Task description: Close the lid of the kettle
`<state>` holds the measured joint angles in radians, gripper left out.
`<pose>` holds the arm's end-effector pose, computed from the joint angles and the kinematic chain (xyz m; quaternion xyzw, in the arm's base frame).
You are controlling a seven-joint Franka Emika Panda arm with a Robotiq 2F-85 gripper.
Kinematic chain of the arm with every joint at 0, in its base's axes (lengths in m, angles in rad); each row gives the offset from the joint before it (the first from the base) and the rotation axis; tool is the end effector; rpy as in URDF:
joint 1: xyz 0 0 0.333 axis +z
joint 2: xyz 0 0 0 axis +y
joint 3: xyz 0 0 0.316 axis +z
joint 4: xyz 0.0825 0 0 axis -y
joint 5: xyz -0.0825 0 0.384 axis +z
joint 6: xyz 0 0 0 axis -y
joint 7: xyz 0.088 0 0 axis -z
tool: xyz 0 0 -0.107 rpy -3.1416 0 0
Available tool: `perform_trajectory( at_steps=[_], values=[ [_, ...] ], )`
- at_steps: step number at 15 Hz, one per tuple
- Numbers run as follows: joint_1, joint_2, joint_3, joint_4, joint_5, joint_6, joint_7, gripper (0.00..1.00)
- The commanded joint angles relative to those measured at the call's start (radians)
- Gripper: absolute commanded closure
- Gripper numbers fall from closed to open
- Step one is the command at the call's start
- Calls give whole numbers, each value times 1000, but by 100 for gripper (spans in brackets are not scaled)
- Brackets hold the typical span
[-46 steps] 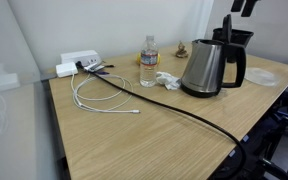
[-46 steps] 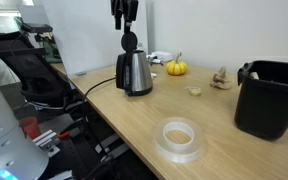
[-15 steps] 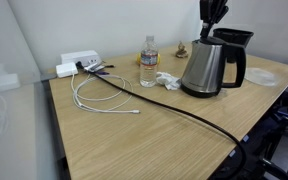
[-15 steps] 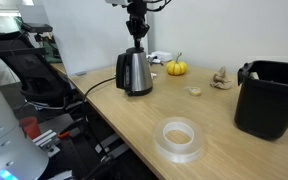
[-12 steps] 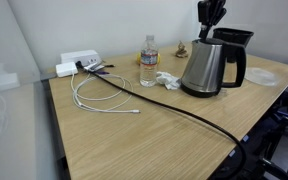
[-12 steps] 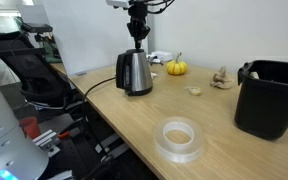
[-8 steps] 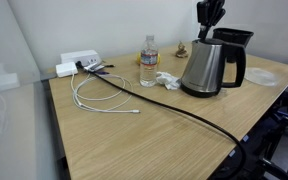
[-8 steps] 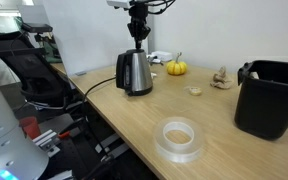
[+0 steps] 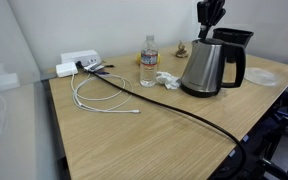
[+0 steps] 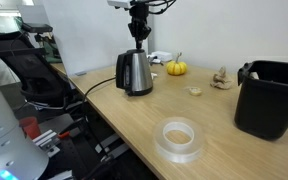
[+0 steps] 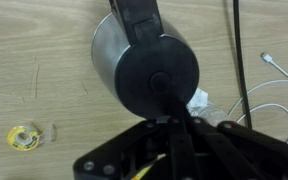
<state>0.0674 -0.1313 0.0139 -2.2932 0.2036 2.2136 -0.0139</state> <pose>0.4968 0.0472 0.4098 -0.9962 0.0114 -0.0230 0.0828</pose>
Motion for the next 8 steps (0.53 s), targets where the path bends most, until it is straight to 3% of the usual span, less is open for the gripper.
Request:
perform_trajectory(
  at_steps=[1, 8],
  values=[
    [-12, -20, -1, -12, 0, 12, -17, 100],
    [-14, -82, -7, -22, 1, 27, -8, 100]
  ],
)
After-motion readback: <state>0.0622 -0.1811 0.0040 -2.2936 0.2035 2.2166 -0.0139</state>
